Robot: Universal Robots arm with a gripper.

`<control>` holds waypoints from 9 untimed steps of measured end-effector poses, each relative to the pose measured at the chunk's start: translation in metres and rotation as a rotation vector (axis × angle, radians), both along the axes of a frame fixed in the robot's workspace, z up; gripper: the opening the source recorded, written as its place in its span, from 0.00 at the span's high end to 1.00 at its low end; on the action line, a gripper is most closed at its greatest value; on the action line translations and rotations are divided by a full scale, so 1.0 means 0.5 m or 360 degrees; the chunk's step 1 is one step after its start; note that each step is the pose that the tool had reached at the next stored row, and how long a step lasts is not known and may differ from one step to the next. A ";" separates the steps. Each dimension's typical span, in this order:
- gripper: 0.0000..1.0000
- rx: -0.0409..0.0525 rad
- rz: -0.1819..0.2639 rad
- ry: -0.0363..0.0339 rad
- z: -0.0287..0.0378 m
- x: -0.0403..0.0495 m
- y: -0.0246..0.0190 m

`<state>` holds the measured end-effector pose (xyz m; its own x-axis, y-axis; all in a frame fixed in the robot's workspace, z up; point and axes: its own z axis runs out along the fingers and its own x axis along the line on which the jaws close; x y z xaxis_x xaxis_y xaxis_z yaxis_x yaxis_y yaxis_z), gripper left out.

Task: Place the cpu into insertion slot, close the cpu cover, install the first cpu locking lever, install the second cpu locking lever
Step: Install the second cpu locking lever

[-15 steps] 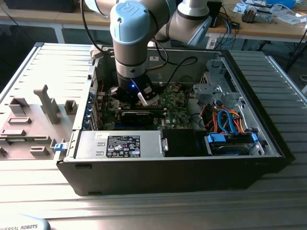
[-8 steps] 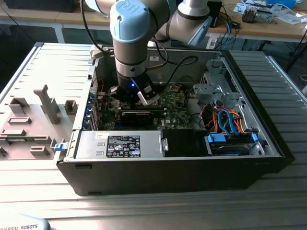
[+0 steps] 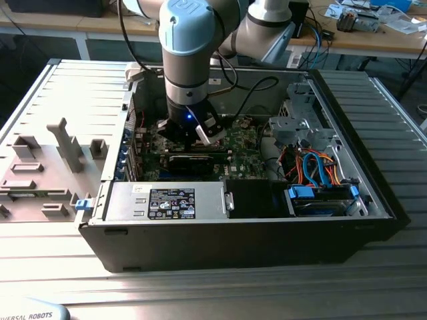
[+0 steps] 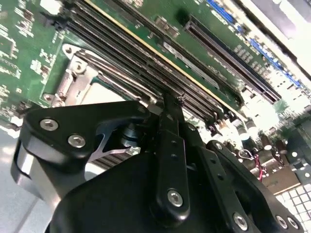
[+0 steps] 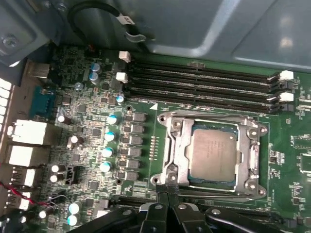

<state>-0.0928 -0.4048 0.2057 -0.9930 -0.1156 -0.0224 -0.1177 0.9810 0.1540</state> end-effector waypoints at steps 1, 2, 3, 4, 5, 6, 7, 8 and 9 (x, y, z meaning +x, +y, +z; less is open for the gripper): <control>0.89 -0.0007 0.0000 0.0002 0.000 0.007 0.0004; 0.89 -0.0013 0.0000 0.0004 0.000 0.013 0.0008; 0.89 -0.0019 0.0000 0.0006 0.000 0.019 0.0016; 0.89 -0.0025 0.0000 0.0008 0.000 0.023 0.0021; 0.89 -0.0034 0.0000 0.0010 0.000 0.029 0.0030; 0.89 -0.0039 0.0000 0.0011 0.000 0.032 0.0034; 0.89 -0.0046 0.0000 0.0012 0.000 0.035 0.0036; 0.89 -0.0060 0.0000 0.0014 0.000 0.042 0.0050; 0.89 -0.0065 0.0000 0.0015 0.000 0.045 0.0061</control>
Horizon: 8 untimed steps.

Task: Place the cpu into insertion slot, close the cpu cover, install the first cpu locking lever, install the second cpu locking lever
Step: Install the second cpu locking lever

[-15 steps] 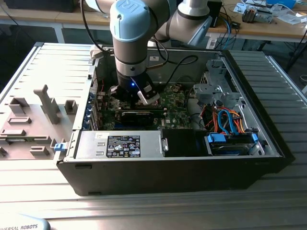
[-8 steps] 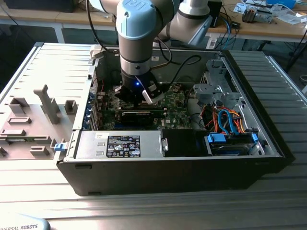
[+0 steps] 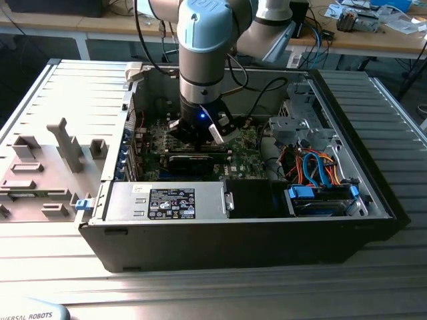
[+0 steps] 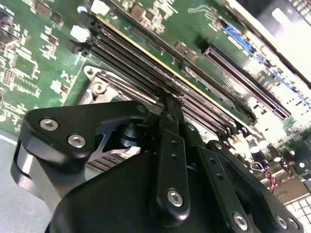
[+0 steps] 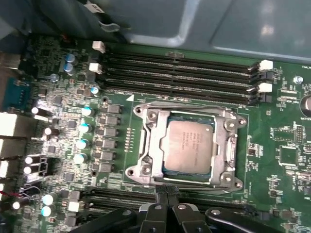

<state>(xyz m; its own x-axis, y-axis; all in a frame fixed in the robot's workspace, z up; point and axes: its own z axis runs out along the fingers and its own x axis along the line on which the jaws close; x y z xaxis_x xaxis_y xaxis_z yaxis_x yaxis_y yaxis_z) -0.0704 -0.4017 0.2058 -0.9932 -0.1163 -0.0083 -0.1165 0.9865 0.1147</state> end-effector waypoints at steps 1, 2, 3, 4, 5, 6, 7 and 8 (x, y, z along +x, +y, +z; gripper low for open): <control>0.89 -0.0004 0.0000 0.0001 0.000 0.002 0.0011; 0.89 -0.0008 0.0000 0.0001 0.000 0.006 0.0032; 0.89 -0.0013 0.0000 0.0002 0.000 0.008 0.0052; 0.89 -0.0019 0.0000 0.0002 0.000 0.010 0.0092; 0.89 -0.0024 0.0000 0.0002 0.000 0.012 0.0132; 0.89 -0.0031 0.0000 0.0002 0.000 0.014 0.0199; 0.89 -0.0036 0.0000 0.0002 0.000 0.015 0.0257; 0.89 -0.0045 0.0000 0.0002 0.000 0.015 0.0337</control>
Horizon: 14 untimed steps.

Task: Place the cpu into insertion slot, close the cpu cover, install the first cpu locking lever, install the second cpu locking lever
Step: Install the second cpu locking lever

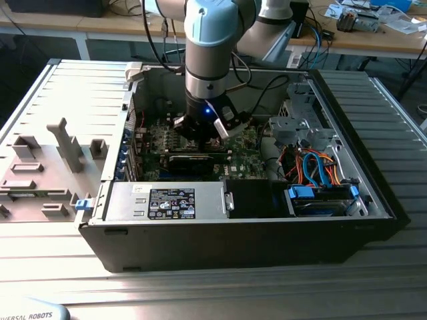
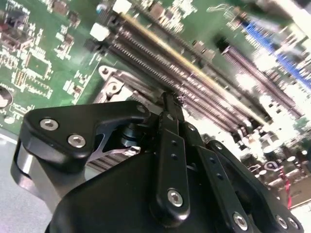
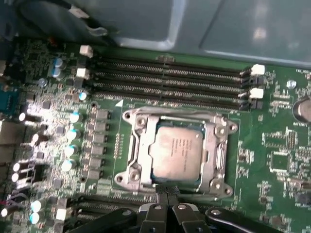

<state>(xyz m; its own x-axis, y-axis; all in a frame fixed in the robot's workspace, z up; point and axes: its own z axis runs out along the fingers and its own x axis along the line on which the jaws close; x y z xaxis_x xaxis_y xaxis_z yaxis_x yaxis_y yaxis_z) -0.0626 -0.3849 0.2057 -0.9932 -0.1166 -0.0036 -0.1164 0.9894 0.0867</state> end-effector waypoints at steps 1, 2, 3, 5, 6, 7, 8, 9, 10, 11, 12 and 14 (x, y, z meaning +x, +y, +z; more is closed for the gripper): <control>0.89 -0.0006 0.0000 0.0000 0.000 0.001 0.0047; 0.89 -0.0019 0.0000 0.0000 0.000 0.002 0.0149; 0.89 -0.0034 0.0000 0.0000 0.000 0.004 0.0277; 0.89 -0.0052 0.0000 0.0000 0.000 0.006 0.0426; 0.89 -0.0058 0.0000 0.0000 0.000 0.007 0.0457; 0.89 -0.0062 0.0000 0.0000 0.000 0.008 0.0480; 0.89 -0.0066 0.0000 0.0000 0.001 0.010 0.0503; 0.89 -0.0067 0.0000 0.0000 0.001 0.011 0.0511; 0.89 -0.0069 0.0000 0.0001 0.003 0.013 0.0513; 0.89 -0.0069 0.0000 0.0000 0.005 0.013 0.0515; 0.89 -0.0070 0.0000 0.0000 0.008 0.014 0.0516; 0.89 -0.0075 0.0000 0.0000 0.014 0.014 0.0519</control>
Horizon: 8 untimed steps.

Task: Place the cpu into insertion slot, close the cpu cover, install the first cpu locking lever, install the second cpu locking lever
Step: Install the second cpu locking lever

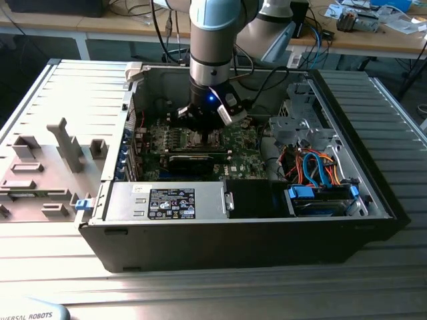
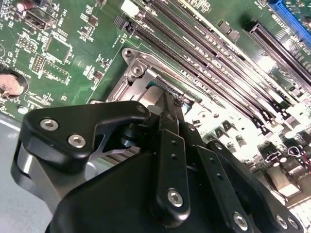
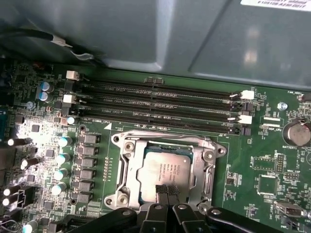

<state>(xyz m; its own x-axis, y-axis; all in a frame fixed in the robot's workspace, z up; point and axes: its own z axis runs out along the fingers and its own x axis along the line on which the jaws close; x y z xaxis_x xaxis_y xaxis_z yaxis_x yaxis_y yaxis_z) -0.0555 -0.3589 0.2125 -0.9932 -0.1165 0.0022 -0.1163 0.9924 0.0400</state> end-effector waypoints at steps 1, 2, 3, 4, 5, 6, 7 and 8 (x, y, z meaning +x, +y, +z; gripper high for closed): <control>0.89 -0.0002 0.0000 0.0000 0.002 0.000 0.0001; 0.89 -0.0003 0.0000 0.0000 0.004 0.000 0.0001; 0.89 -0.0004 0.0000 0.0000 0.006 0.000 0.0001; 0.89 -0.0005 0.0000 0.0000 0.007 0.000 0.0001; 0.89 -0.0006 0.0000 0.0000 0.009 0.000 0.0001; 0.89 -0.0007 0.0000 0.0000 0.010 0.000 0.0002; 0.89 -0.0008 0.0000 0.0000 0.011 0.000 0.0001; 0.89 -0.0009 0.0000 0.0000 0.013 0.000 0.0000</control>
<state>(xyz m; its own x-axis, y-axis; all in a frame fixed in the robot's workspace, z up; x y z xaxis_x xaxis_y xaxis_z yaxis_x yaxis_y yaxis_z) -0.0553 -0.3589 0.2192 -0.9932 -0.1165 0.0029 -0.1163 0.9926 0.0341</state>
